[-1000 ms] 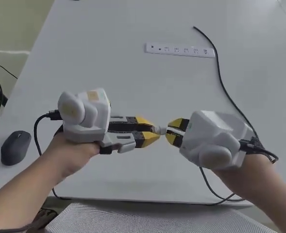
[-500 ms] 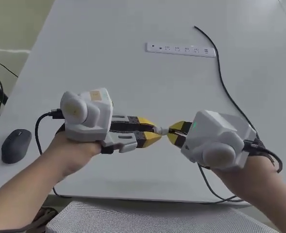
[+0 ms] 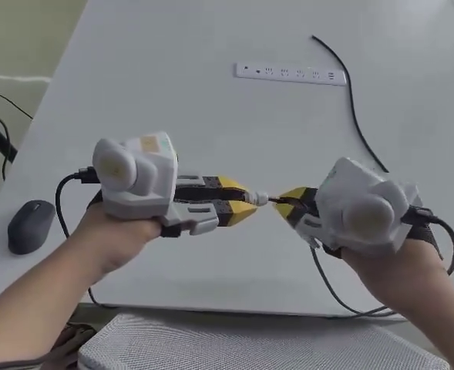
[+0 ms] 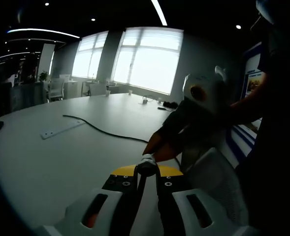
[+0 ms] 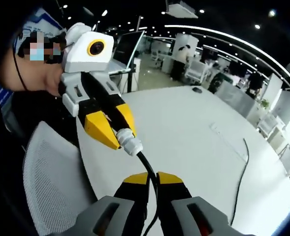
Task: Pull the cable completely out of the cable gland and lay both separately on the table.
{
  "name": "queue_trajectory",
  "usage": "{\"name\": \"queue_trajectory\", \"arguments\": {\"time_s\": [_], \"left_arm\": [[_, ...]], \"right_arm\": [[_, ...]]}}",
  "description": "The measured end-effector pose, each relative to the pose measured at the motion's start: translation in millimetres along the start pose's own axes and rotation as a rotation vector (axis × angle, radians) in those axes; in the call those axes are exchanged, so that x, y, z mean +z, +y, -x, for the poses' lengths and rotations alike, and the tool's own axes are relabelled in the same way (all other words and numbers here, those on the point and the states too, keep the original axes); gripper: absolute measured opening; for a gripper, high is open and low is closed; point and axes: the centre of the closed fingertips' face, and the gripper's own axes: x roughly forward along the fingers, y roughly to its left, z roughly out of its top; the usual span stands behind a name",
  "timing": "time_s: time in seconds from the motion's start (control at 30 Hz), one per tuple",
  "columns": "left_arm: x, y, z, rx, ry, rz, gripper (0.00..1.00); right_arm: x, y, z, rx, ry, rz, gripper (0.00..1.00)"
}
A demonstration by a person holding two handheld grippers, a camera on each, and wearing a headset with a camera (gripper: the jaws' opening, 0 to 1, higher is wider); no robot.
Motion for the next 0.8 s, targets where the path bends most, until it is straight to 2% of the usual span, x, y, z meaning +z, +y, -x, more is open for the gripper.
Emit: {"name": "queue_trajectory", "arguments": {"time_s": [0.03,0.13,0.37,0.57,0.67,0.8], "left_arm": [[0.6,-0.5,0.6,0.002,-0.002,-0.003,0.15],[1.3,-1.4,1.9,0.004,-0.005,-0.001,0.15],[0.2,-3.0,2.8,0.008,-0.009,0.000,0.15],[-0.9,-3.0,2.8,0.008,-0.010,-0.001,0.15],[-0.7,-3.6,2.0,0.004,-0.008,-0.001,0.15],[-1.1,-4.4,0.0,-0.002,-0.004,-0.003,0.15]], "right_arm": [[-3.5,-2.6,0.0,-0.003,0.003,-0.026,0.00],[-17.5,-9.2,0.5,-0.004,0.016,-0.172,0.00],[-45.2,-18.3,-2.0,0.006,0.040,-0.366,0.00],[-70.6,-30.1,-8.2,-0.016,0.073,-0.529,0.00],[-80.1,-34.7,-9.7,-0.020,0.080,-0.576,0.00],[-89.9,-33.3,-10.3,-0.021,0.110,-0.624,0.00]]}}
